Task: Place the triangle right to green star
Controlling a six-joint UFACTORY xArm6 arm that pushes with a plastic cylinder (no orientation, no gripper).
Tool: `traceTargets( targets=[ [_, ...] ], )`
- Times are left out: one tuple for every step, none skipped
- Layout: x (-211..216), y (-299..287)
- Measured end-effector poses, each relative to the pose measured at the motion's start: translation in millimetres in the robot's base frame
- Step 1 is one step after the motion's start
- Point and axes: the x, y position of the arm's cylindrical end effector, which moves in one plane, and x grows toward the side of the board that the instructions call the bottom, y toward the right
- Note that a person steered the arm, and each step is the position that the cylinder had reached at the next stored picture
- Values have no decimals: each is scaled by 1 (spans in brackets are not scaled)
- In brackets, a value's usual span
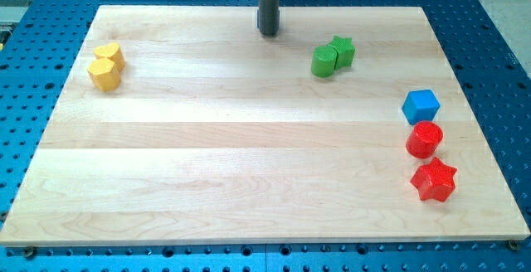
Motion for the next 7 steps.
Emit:
traceTargets(
  targets=[
    [-3,-42],
    [-6,-78],
    [-15,-67],
    [-20,-54],
    [-26,-51],
    [-26,-29],
    [-26,-26]
  ],
)
